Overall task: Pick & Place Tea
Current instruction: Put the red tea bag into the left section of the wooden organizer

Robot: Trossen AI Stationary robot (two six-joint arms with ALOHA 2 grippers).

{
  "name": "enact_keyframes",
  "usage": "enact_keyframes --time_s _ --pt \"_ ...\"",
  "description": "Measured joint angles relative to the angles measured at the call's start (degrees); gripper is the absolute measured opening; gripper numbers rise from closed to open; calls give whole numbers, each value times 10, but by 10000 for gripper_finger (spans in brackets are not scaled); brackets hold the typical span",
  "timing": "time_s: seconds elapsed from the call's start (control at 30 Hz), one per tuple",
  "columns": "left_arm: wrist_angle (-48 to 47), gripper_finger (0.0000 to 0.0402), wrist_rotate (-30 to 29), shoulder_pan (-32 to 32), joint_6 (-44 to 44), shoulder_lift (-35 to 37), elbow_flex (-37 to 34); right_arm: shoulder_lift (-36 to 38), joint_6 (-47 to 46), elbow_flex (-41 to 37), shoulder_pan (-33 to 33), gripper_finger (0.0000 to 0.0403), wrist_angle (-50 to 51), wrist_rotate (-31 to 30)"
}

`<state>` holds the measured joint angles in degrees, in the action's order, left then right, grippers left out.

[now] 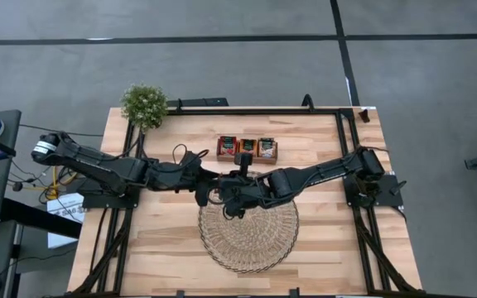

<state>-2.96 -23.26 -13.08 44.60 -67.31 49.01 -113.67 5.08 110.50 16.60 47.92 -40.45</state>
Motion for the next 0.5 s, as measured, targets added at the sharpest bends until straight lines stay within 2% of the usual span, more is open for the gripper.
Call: enact_keyframes --time_s 0.1,0.3,0.5 --pt "0 125 0 0 -1 0 0 0 0 0 0 0 0 0" --pt "-4 14 0 0 -22 0 0 0 0 0 0 0 -1 0" --pt "-10 1 1 0 -38 -2 0 0 0 0 0 0 -2 2"
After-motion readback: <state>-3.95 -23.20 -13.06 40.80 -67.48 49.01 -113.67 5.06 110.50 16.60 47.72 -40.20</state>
